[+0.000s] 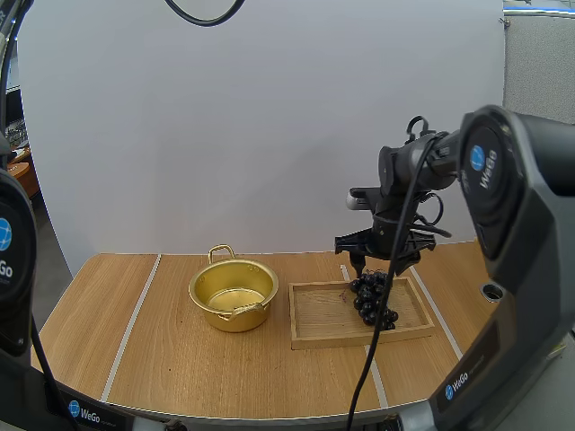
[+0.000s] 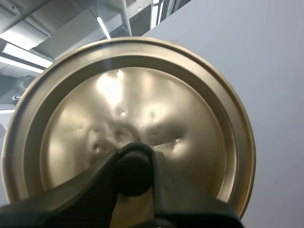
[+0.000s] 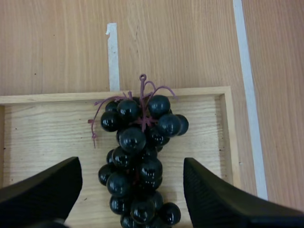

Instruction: Open the pot, put the grape inside, and close it

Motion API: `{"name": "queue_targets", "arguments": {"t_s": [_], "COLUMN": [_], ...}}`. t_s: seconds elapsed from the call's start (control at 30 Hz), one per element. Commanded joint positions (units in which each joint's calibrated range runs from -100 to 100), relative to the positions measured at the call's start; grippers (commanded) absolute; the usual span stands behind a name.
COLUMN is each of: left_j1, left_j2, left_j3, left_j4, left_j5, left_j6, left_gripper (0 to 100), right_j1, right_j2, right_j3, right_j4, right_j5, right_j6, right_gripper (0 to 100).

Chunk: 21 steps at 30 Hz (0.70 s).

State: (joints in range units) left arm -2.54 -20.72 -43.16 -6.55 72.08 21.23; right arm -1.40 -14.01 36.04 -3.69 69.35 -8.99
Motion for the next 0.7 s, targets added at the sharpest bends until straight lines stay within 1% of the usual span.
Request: {"name": "queue_targets", "arguments": {"t_s": [0.0, 0.43, 0.67], "left_j1": [-0.18, -0.18, -0.18], "left_j2": [-0.28, -0.28, -0.28], "left_j3": [-0.38, -0.38, -0.38], "left_j4": [0.47, 0.47, 0.47], "left_j5": [-2.00, -2.00, -2.00], "left_j6": [-0.57, -0.57, -0.57], "left_gripper": [0, 0, 0], "right_j1": [-0.22, -0.22, -0.32], "right_j2": [5.73, 17.90, 22.45], "right_j3": [-3.31, -9.95, -10.11], "right_j4": [0.00, 0.00, 0.00], "right_j5": [-3.53, -7.31, -8.65], "right_j6": [-0.68, -0.68, -0.68], "right_gripper": [100, 100, 100]}}
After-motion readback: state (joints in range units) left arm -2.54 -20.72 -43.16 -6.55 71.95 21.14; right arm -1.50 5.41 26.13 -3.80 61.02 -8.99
